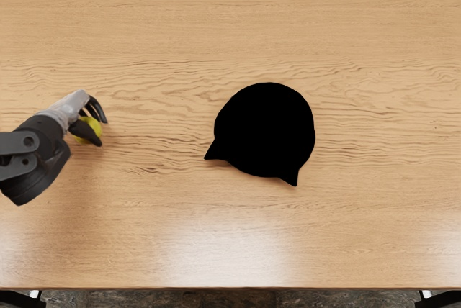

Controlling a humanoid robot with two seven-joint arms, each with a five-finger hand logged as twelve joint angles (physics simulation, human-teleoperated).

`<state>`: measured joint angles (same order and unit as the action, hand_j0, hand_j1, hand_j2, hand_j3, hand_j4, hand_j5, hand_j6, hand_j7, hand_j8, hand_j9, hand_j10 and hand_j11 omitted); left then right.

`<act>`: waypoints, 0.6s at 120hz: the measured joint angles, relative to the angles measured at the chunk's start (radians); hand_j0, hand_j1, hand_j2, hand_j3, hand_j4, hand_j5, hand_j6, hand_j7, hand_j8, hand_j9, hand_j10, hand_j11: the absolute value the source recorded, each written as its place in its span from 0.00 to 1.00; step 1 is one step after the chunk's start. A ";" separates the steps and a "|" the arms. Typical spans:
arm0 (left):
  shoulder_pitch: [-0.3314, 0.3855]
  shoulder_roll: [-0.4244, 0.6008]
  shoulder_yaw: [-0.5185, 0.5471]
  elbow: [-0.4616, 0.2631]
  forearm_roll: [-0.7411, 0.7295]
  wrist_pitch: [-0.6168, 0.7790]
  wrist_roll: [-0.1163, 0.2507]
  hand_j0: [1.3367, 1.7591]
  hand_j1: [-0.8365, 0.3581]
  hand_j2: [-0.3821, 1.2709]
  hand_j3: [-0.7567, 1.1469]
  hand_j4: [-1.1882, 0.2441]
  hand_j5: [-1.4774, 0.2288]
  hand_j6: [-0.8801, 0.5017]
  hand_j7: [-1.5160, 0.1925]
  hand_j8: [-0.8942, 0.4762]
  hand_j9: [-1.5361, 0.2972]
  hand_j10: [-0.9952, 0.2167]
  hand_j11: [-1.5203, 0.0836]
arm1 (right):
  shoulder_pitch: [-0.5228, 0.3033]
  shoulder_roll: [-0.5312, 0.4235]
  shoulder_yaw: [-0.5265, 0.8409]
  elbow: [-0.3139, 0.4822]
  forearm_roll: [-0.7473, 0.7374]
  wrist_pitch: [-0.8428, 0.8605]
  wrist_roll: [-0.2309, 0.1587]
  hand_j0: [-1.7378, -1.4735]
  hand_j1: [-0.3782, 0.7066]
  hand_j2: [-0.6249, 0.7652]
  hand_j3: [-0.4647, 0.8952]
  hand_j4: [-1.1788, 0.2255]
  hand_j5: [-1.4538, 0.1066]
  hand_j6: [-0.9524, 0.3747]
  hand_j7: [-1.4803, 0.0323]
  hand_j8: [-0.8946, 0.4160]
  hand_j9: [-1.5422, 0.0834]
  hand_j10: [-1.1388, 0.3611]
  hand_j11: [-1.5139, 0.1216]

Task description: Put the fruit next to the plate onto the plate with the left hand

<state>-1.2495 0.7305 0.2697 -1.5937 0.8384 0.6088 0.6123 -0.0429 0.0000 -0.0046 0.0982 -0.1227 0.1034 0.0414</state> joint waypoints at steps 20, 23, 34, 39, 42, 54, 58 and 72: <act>-0.008 0.004 -0.033 -0.021 0.001 0.000 0.000 0.73 0.42 0.48 0.40 0.27 0.21 0.30 0.26 0.39 0.25 0.42 0.25 | 0.000 0.000 0.000 0.000 0.000 0.000 0.000 0.30 0.07 0.44 0.34 0.81 0.90 0.69 0.95 0.65 0.92 0.73 0.90; -0.011 0.004 -0.040 -0.024 0.001 0.000 0.000 0.73 0.42 0.47 0.40 0.27 0.21 0.30 0.26 0.39 0.25 0.42 0.25 | 0.000 0.000 0.000 0.000 0.000 0.000 0.000 0.30 0.07 0.44 0.34 0.81 0.90 0.69 0.95 0.65 0.92 0.73 0.90; -0.022 0.004 -0.075 -0.030 0.001 0.000 -0.001 0.73 0.44 0.46 0.40 0.27 0.21 0.28 0.26 0.38 0.25 0.42 0.25 | 0.000 0.000 0.000 0.000 0.000 0.000 0.000 0.30 0.07 0.44 0.34 0.81 0.90 0.69 0.95 0.65 0.92 0.73 0.90; -0.023 0.004 -0.093 -0.031 0.001 0.000 -0.001 0.73 0.45 0.44 0.40 0.27 0.21 0.28 0.26 0.38 0.25 0.41 0.25 | 0.000 0.000 0.000 0.000 0.000 0.000 0.000 0.30 0.07 0.44 0.34 0.81 0.90 0.69 0.95 0.65 0.92 0.73 0.90; -0.025 0.003 -0.105 -0.032 0.000 0.000 -0.001 0.73 0.46 0.42 0.40 0.27 0.21 0.28 0.26 0.37 0.25 0.41 0.25 | 0.000 0.000 0.000 0.000 0.000 0.000 0.000 0.30 0.07 0.44 0.34 0.81 0.90 0.69 0.95 0.65 0.92 0.73 0.90; -0.035 -0.005 -0.149 -0.034 -0.001 0.000 -0.001 0.74 0.42 0.47 0.40 0.27 0.21 0.28 0.25 0.38 0.24 0.42 0.25 | 0.000 0.000 0.000 0.000 0.000 0.000 0.000 0.30 0.07 0.44 0.34 0.81 0.90 0.69 0.95 0.65 0.92 0.73 0.90; -0.037 -0.010 -0.165 -0.034 -0.002 0.000 -0.001 0.74 0.41 0.49 0.40 0.27 0.21 0.29 0.25 0.39 0.24 0.42 0.25 | 0.000 0.000 0.000 0.000 0.000 0.000 0.000 0.30 0.07 0.44 0.34 0.81 0.90 0.69 0.95 0.65 0.92 0.73 0.90; -0.040 -0.055 -0.223 -0.036 -0.004 -0.001 -0.001 0.73 0.36 0.54 0.40 0.28 0.19 0.31 0.24 0.42 0.24 0.45 0.25 | 0.000 0.000 0.000 0.000 0.000 0.000 0.000 0.30 0.07 0.44 0.34 0.81 0.90 0.69 0.95 0.65 0.92 0.73 0.90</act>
<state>-1.2898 0.6750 0.0463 -1.6294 0.8345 0.6082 0.6118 -0.0429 0.0000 -0.0046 0.0982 -0.1227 0.1036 0.0414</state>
